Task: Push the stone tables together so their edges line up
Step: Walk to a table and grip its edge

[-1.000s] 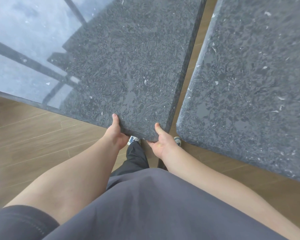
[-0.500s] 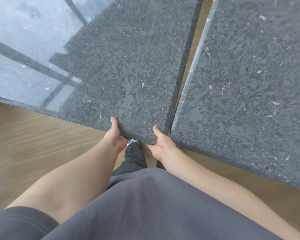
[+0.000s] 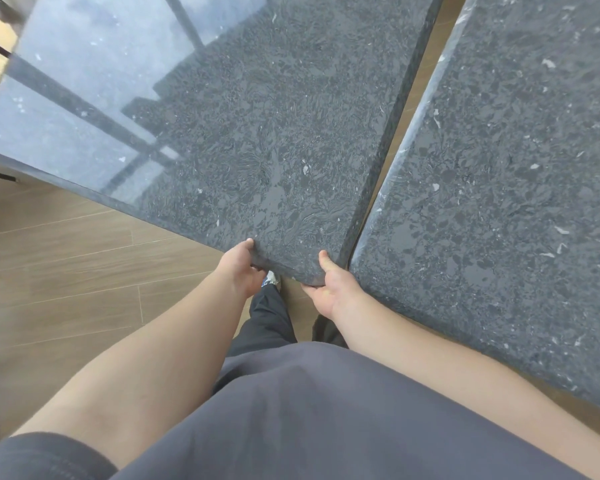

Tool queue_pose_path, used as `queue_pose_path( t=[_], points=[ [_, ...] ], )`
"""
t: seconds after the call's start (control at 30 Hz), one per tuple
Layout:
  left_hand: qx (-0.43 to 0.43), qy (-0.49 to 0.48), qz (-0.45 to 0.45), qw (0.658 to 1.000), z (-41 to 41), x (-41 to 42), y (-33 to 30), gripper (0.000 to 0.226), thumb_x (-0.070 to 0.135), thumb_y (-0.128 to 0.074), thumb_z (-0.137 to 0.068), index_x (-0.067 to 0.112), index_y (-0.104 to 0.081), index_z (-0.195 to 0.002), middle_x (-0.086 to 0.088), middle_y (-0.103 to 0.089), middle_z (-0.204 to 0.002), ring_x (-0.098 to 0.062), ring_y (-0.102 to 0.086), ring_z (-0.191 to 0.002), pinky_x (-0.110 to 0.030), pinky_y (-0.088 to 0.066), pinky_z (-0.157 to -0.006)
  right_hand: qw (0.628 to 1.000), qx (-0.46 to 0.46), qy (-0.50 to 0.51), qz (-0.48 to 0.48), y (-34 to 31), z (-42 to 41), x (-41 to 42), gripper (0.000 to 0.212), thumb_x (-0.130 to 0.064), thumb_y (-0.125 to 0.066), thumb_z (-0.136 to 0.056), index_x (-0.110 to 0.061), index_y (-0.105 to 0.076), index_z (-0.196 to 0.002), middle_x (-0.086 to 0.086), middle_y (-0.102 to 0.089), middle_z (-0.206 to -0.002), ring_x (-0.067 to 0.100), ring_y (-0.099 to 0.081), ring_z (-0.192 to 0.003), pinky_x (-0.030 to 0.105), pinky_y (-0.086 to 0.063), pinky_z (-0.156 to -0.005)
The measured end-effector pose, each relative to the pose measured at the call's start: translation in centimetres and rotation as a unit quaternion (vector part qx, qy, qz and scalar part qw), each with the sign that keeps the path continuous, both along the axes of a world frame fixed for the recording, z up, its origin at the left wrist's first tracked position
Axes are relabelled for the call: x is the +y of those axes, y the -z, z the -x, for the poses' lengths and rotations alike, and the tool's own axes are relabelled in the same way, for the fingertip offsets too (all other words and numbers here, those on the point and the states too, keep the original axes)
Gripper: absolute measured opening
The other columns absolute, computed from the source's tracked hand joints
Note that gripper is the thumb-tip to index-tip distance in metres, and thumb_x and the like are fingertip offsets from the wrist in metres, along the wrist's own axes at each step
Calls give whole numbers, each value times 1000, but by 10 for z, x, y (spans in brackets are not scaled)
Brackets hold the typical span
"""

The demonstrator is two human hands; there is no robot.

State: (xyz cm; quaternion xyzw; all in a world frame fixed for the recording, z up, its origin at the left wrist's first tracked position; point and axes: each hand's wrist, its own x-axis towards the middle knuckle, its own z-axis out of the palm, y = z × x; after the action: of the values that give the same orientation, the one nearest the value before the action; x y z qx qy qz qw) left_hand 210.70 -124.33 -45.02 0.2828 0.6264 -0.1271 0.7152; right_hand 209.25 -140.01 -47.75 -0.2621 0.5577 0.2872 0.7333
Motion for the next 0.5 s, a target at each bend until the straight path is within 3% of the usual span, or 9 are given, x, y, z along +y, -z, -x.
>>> queue_pose_path(
  t=[0.1, 0.17, 0.33, 0.43, 0.5],
  points=[
    [-25, 26, 2, 999, 13, 3, -11, 35, 5, -42, -105, 1, -44, -141, -17, -59, -130, -32, -56, -130, -43, -41, -115, 1000, 0, -29, 6, -7, -2, -4, 43, -27, -68, -96, -6, -53, -131, 13, -65, -114, 32, -65, -99, 51, -53, -98],
    [-27, 39, 3, 999, 19, 11, -18, 44, 6, -40, -105, 1, -35, -149, -19, -52, -144, -34, -52, -134, -45, -38, -117, 999, 9, -33, 18, -14, -1, -2, 43, -29, -65, -98, -7, -51, -133, 14, -62, -123, 32, -62, -105, 48, -53, -96],
    [-56, 67, 21, 996, 33, 41, -33, 51, 10, -41, -106, -4, -28, -153, -25, -45, -151, -39, -49, -136, -47, -43, -112, 995, 9, -11, 104, -31, 10, 24, 46, -10, -54, -99, -13, -45, -144, 6, -55, -143, 22, -63, -113, 33, -52, -98],
    [-101, 83, 23, 991, 44, 66, -46, 42, 9, -39, -106, -2, -39, -147, -22, -51, -147, -37, -57, -127, -47, -48, -104, 990, 11, -21, 141, -40, 20, 44, 54, -9, -49, -98, -11, -37, -150, 4, -38, -154, 23, -53, -130, 35, -40, -114],
    [-134, 96, 28, 986, 55, 88, -55, 41, 9, -36, -107, -1, -42, -147, -20, -55, -143, -35, -59, -125, -47, -48, -105, 990, 10, -24, 138, -45, 25, 60, 57, -9, -46, -99, -6, -30, -153, 13, -37, -154, 26, -48, -137, 39, -37, -118]
  ],
)
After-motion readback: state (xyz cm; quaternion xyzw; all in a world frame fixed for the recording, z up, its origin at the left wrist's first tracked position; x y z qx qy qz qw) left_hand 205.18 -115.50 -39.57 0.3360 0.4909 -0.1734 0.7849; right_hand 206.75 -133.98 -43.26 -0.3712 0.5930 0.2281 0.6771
